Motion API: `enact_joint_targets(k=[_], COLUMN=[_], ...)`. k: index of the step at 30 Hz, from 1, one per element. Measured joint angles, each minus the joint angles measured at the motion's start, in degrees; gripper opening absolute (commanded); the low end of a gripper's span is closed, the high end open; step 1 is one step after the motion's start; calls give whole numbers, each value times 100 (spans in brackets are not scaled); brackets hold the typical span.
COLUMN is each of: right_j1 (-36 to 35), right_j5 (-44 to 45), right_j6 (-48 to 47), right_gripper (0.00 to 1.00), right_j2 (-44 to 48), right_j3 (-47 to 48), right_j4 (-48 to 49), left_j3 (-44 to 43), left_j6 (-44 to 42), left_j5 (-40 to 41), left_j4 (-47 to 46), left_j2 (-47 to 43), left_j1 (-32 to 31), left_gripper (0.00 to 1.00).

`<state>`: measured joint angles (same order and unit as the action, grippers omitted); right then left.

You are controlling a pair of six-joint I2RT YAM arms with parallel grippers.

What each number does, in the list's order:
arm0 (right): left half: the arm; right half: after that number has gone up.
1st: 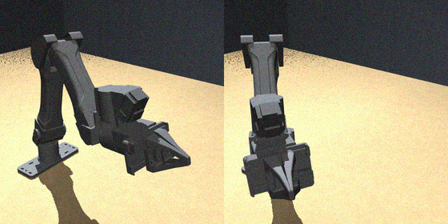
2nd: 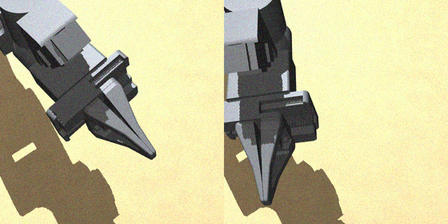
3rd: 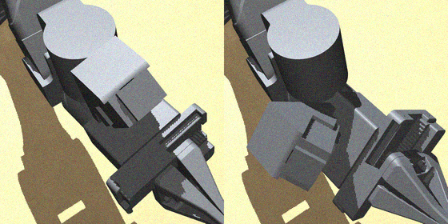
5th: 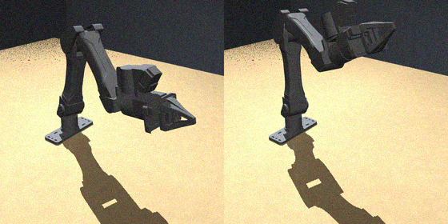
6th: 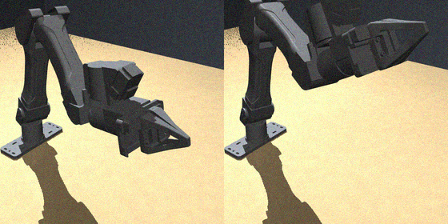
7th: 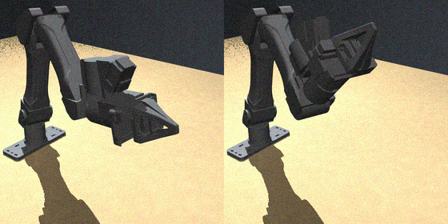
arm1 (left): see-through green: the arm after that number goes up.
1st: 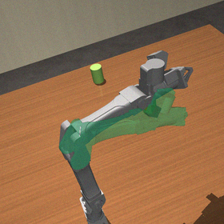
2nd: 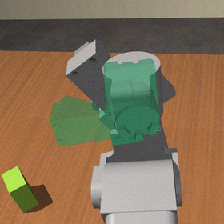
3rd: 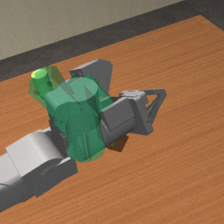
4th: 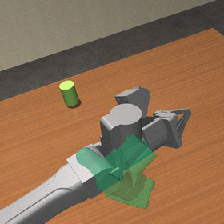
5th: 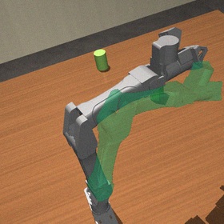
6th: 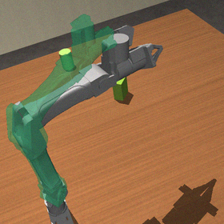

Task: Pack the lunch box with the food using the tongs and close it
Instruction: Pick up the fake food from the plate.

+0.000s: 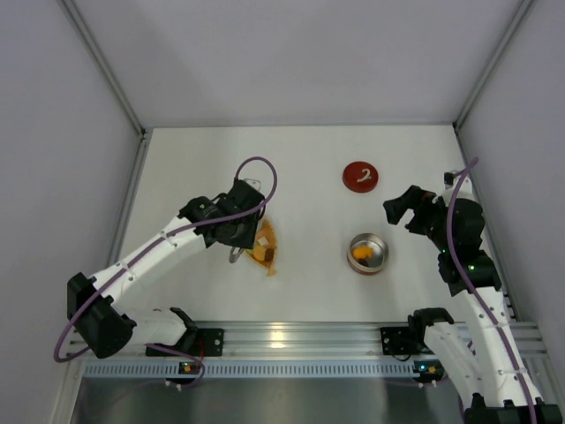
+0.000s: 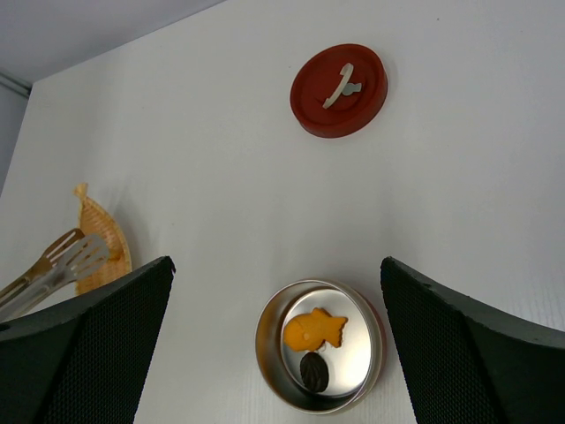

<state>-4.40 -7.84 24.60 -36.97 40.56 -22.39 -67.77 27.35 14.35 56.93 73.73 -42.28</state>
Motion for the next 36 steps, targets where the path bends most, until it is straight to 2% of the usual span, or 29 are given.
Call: enact_joint_targets(k=[21, 36], right_j1=[0, 0], right_j5=[-26, -26], right_j6=[0, 0], right_gripper=[99, 99], right_j2=[-26, -31], right_j3=[0, 0], right_j4=[2, 2], left_j3=[55, -544], left_j6=[-31, -52], left_j5=[2, -39], left_j4=[35, 229], left_j2=[0, -7], left_j1=[0, 0], left_gripper=[41, 41])
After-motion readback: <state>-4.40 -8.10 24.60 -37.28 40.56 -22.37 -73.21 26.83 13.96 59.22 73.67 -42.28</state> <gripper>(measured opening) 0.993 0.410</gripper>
